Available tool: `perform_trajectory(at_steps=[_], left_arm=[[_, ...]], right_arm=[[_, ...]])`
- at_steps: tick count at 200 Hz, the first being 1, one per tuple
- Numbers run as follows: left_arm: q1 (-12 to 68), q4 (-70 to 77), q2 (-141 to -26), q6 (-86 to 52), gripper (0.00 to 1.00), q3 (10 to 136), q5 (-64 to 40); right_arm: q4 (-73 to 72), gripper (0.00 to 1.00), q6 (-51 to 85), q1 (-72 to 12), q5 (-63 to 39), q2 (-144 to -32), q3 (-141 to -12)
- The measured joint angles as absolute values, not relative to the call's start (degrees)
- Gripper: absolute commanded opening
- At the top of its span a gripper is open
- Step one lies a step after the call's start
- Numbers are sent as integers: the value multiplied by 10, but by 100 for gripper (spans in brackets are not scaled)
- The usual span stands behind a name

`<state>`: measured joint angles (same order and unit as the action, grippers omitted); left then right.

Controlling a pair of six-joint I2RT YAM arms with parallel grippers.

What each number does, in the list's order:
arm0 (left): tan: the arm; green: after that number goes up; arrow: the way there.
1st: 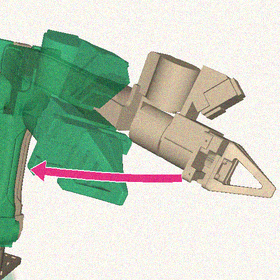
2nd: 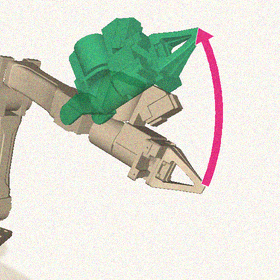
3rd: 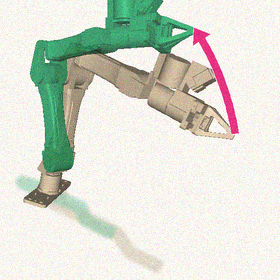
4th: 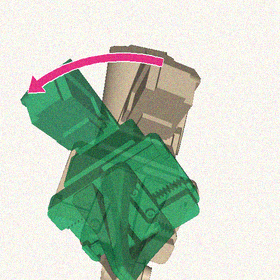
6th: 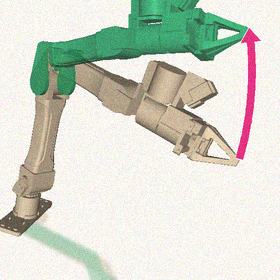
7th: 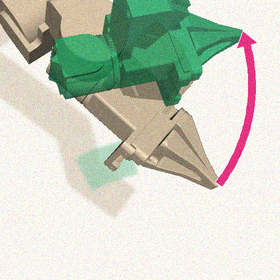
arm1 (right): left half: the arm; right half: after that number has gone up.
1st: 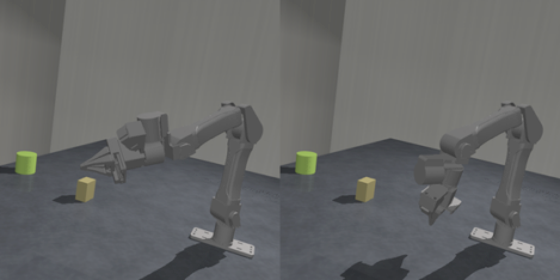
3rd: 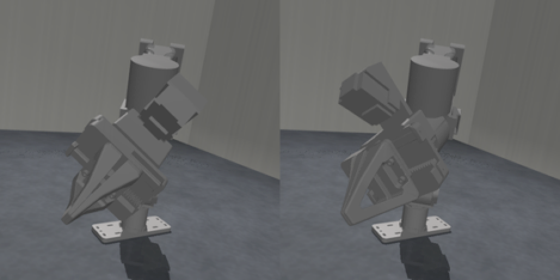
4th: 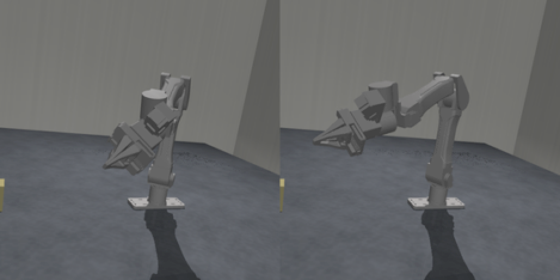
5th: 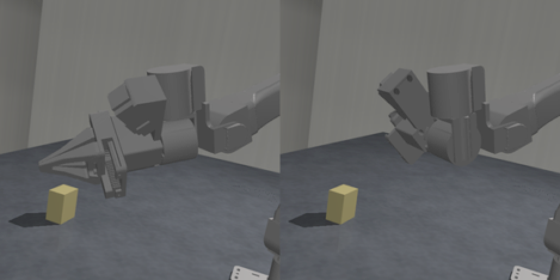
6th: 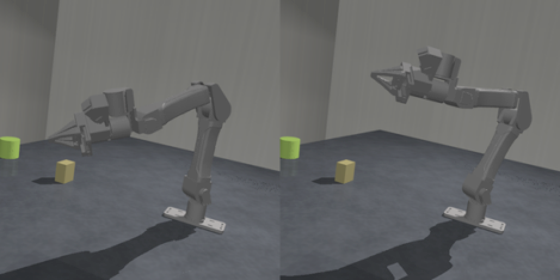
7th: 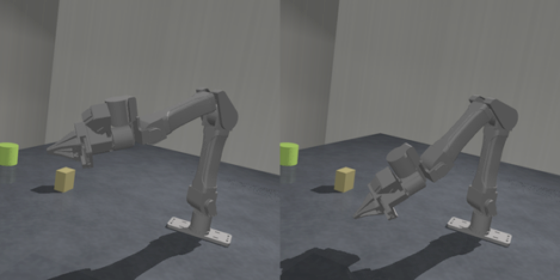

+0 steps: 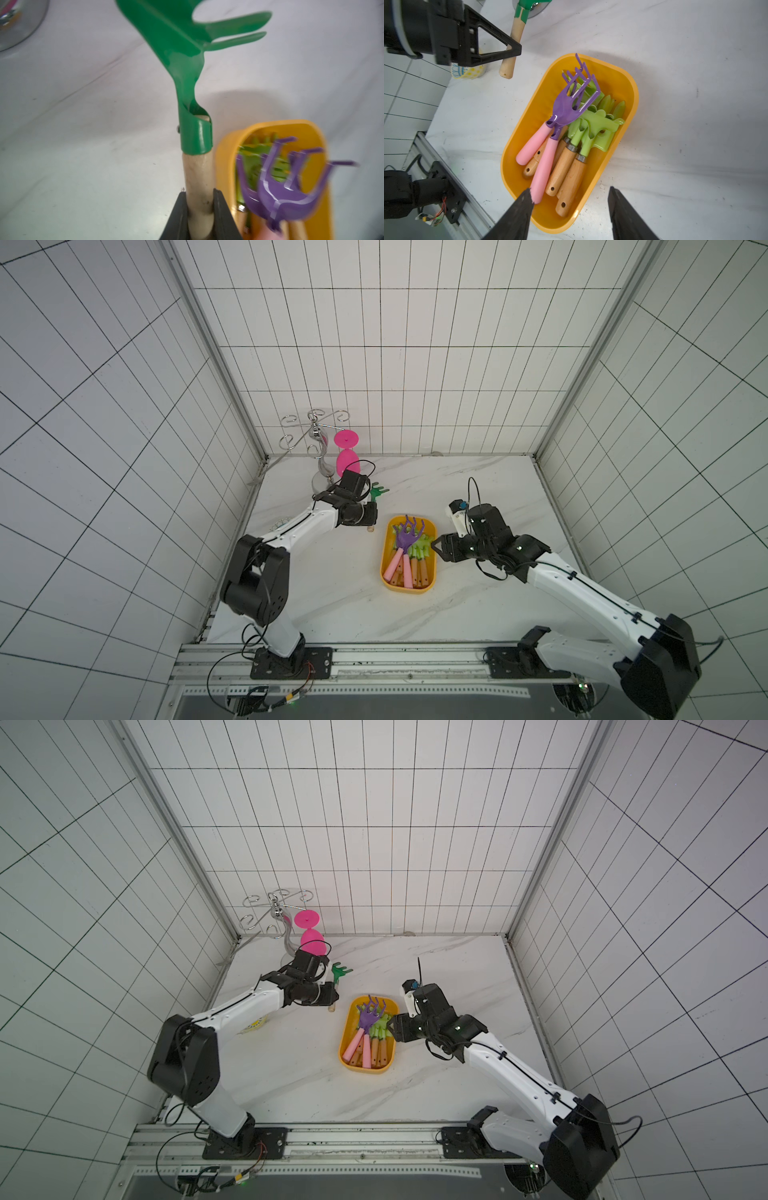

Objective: Put the rake into the storage box
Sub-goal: Pick up the rake at the center of the board.

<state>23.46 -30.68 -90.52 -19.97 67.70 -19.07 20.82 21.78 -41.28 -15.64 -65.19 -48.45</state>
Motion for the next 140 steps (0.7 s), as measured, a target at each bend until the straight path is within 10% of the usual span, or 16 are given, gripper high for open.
perform_trajectory(at_steps=[56,140], left_arm=[[250,-143,-769,-291,2,574,-443],[316,-103,-727,-306,4,533,-487]], right_arm=[[-16,68,303,-415,-258,-650,-448],[-143,56,379,-418,-317,-684,-448]])
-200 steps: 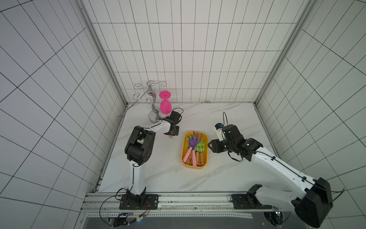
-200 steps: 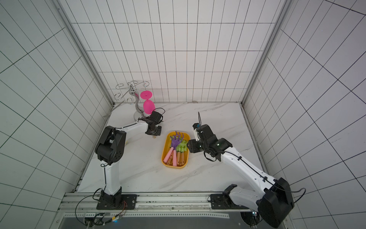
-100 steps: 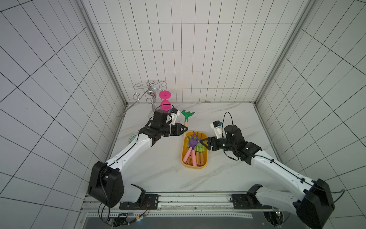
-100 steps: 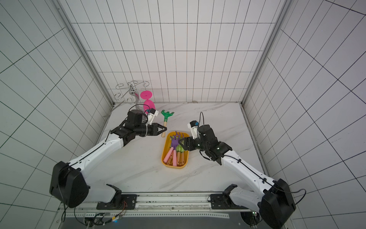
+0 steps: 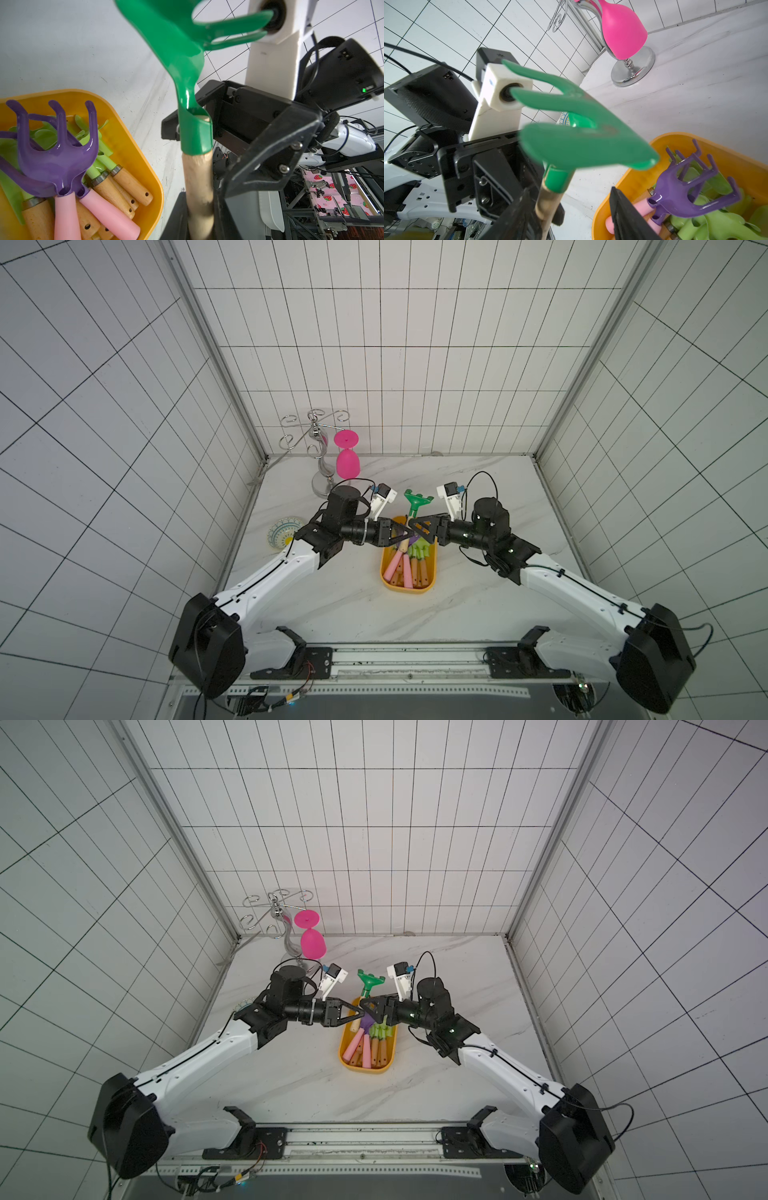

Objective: Put the rake into the storage box
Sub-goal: Pick up the rake at the center of the board, then place the rake in the storage box.

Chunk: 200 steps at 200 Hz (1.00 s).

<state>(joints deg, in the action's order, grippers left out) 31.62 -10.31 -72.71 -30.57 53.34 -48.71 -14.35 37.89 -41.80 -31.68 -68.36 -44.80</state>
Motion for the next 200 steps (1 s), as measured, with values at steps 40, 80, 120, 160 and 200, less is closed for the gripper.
perform_trajectory(at_steps=[40,80,120,160,200], left_arm=[[329,-101,-720,-300,5,533,-485],[335,-106,-720,-283,42,530,-479],[331,-153,-697,-267,71,530,-422],[298,-200,-632,-255,75,521,-319],[285,-206,-591,-248,79,481,-248]], right_arm=[[-212,31,426,-422,-322,-692,-448],[-242,17,463,-429,-326,-704,-447],[-191,16,434,-423,-310,-660,-420],[-148,18,408,-389,-308,-612,-359],[-197,19,410,-389,-307,-682,-282]])
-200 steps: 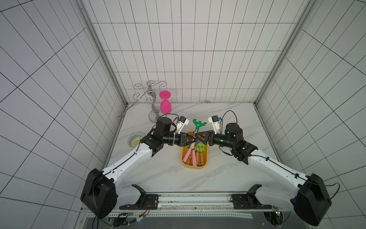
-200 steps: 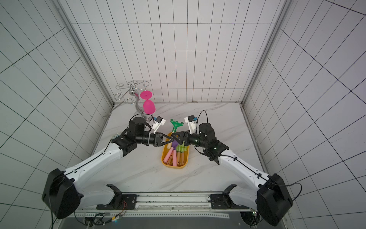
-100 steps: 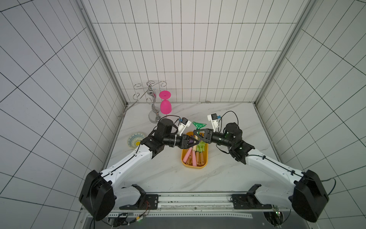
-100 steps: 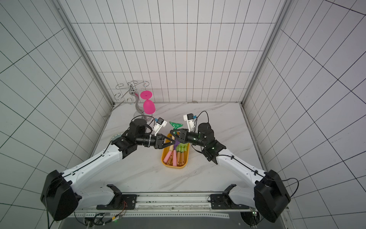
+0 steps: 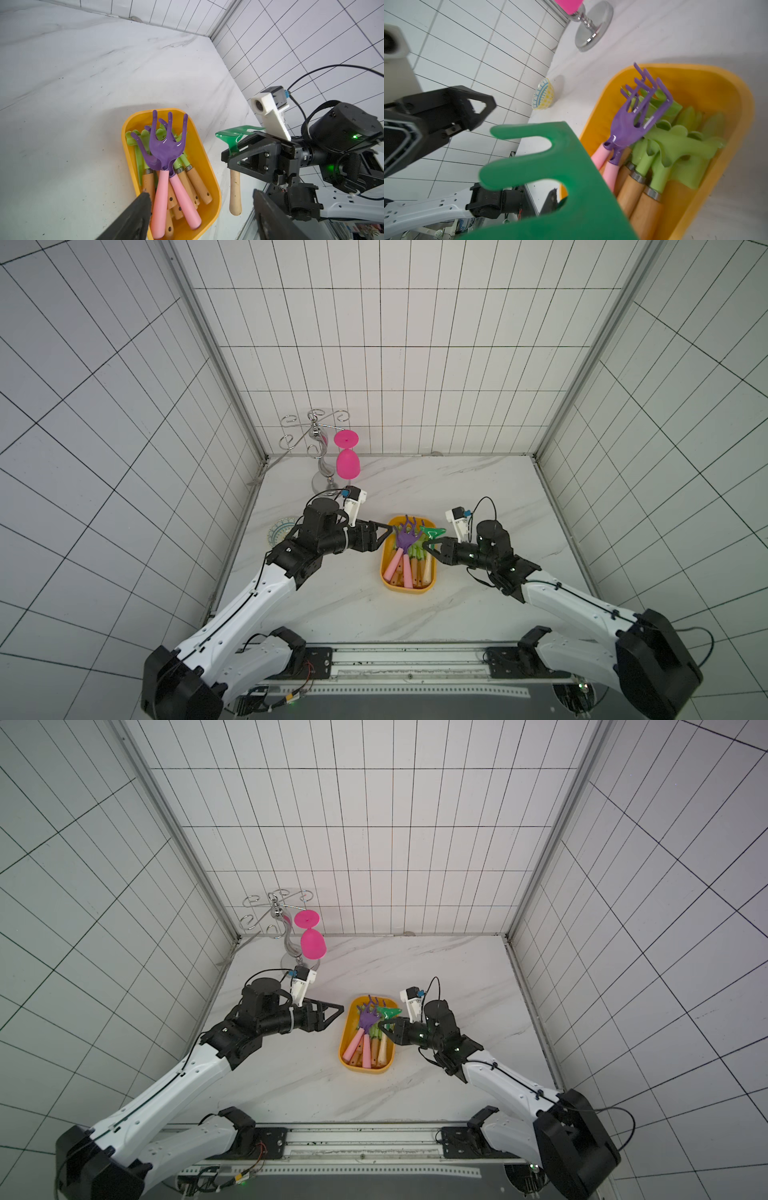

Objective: Put the rake into the storage box
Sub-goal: Place the rake in the storage box.

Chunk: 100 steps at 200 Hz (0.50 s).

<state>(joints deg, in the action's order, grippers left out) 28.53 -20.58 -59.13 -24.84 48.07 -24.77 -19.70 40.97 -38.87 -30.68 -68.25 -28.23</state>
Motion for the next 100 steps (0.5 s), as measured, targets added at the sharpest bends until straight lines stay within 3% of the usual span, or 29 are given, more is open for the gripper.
perform_trajectory(at_steps=[45,75,90,100], left_arm=[[286,-228,-611,-242,80,479,-237],[286,-248,-610,-235,80,479,-229],[286,-254,-607,-232,80,479,-226],[286,-258,-604,-229,80,479,-225]], right_arm=[[-314,20,417,-390,-312,-842,-278],[-383,21,423,-391,-321,-890,-286],[-400,26,425,-394,-321,-898,-287],[-401,36,426,-394,-322,-898,-288]])
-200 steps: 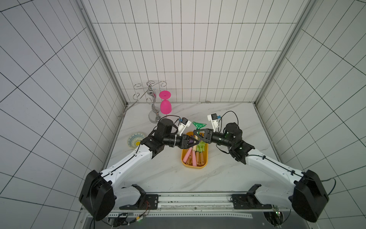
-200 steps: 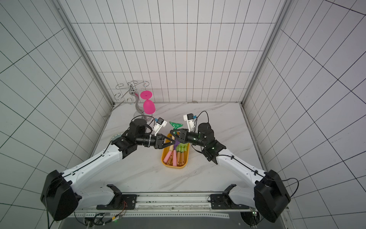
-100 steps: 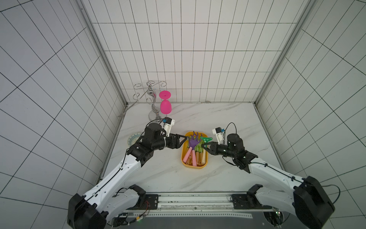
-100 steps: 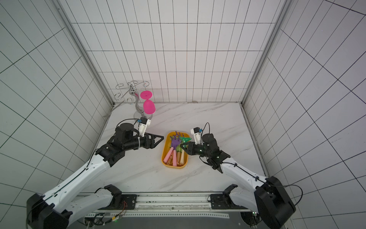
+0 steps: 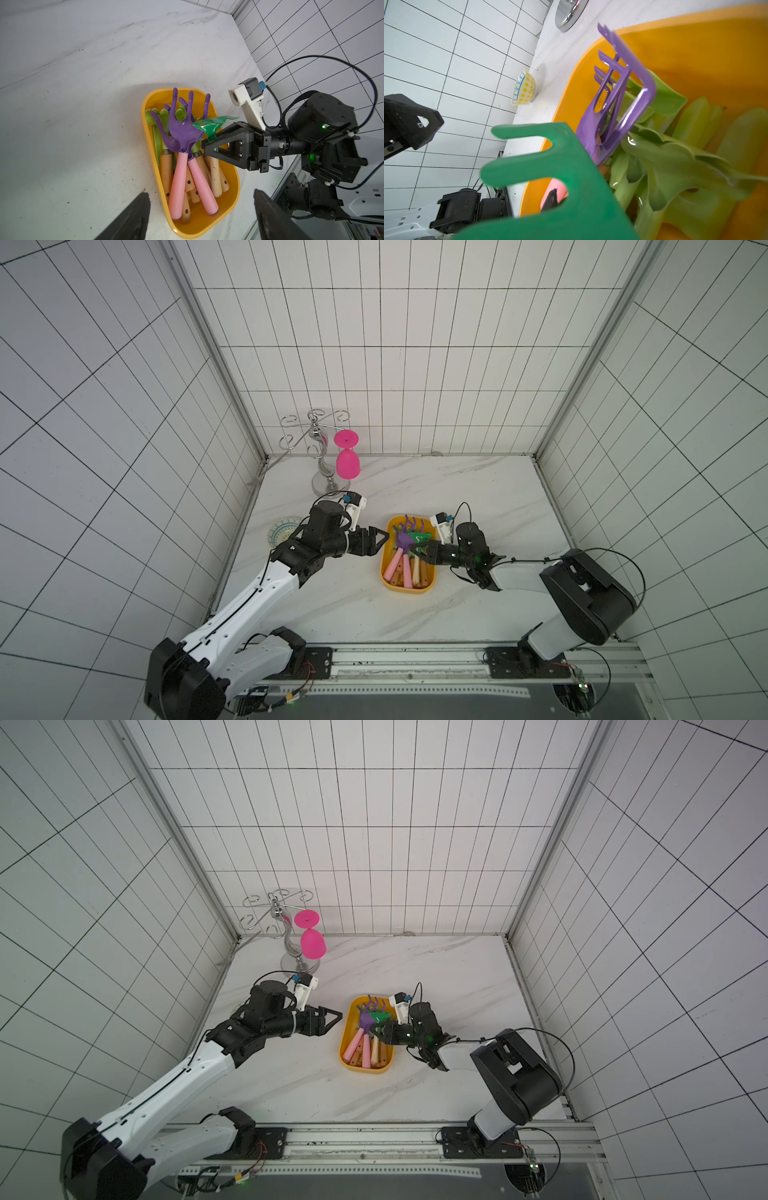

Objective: Put the rake into the storage box
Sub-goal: Place the rake in the storage box.

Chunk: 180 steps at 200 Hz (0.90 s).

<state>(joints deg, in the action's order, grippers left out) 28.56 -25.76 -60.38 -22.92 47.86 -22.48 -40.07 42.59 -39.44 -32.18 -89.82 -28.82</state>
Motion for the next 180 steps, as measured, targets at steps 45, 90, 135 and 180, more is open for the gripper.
perform_trajectory(at_steps=[45,90,135,180], left_arm=[[285,-269,-601,-221,80,479,-223],[284,-263,-612,-221,80,479,-225],[284,-261,-663,-220,80,479,-222],[291,-292,-742,-214,78,503,-199]], right_arm=[[-279,52,396,-417,-300,-847,-312],[-107,52,368,-434,-238,-759,-315],[33,48,330,-449,-162,-695,-343],[101,47,267,-488,-91,-682,-402]])
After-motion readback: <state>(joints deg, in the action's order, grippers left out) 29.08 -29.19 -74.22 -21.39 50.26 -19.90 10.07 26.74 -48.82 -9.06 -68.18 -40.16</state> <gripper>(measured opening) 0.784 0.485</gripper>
